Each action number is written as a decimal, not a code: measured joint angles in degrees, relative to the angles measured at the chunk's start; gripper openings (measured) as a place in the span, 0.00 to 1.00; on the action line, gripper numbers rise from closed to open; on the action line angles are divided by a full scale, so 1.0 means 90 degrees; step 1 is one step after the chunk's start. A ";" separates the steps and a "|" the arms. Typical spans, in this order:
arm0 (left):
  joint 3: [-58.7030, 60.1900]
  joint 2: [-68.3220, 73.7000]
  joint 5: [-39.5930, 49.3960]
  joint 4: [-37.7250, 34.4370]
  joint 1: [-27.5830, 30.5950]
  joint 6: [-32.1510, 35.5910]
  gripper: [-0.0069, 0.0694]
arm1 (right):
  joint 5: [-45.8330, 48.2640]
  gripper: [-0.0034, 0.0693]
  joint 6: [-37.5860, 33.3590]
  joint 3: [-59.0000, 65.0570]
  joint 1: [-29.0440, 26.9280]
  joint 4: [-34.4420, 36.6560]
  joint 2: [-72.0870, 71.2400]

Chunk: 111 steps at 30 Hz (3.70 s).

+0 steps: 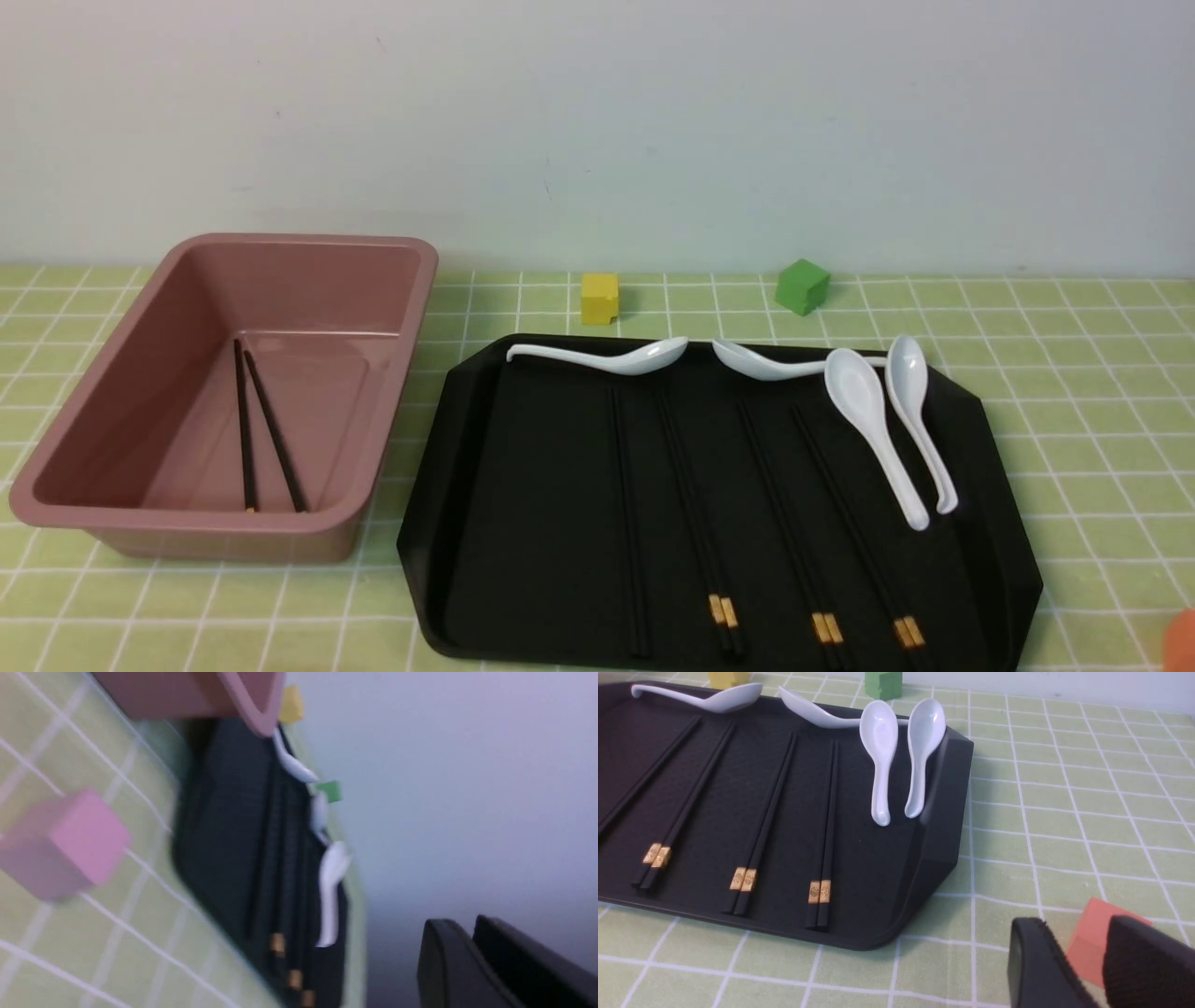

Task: On green tablecloth take chopsticks from black tray and put them in box.
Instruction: 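Reach over to the black tray and grasp a pair of chopsticks with the left gripper, then place the chopsticks into the pink bin with the left gripper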

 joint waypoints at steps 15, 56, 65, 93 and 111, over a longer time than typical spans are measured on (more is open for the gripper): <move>-0.2550 0.1770 0.0572 -0.0114 0.0000 0.1300 0.07 | 0.0000 0.38 0.0000 0.0000 0.0000 0.0000 0.0000; -1.0129 1.3084 0.3257 0.7035 -0.3855 -0.4012 0.49 | 0.0000 0.38 0.0000 0.0000 0.0000 0.0000 0.0000; -1.0415 1.3784 0.3183 0.7072 -0.3855 -0.4012 0.49 | 0.0000 0.38 0.0000 0.0000 0.0000 0.0000 0.0000; -1.0414 1.0849 0.5119 0.8281 -0.2032 -0.3535 0.20 | 0.0000 0.38 0.0000 0.0000 0.0000 0.0000 0.0000; -1.0349 1.2732 0.4276 0.8304 -0.0887 -0.3024 0.43 | 0.0000 0.38 0.0000 0.0000 0.0000 0.0000 0.0000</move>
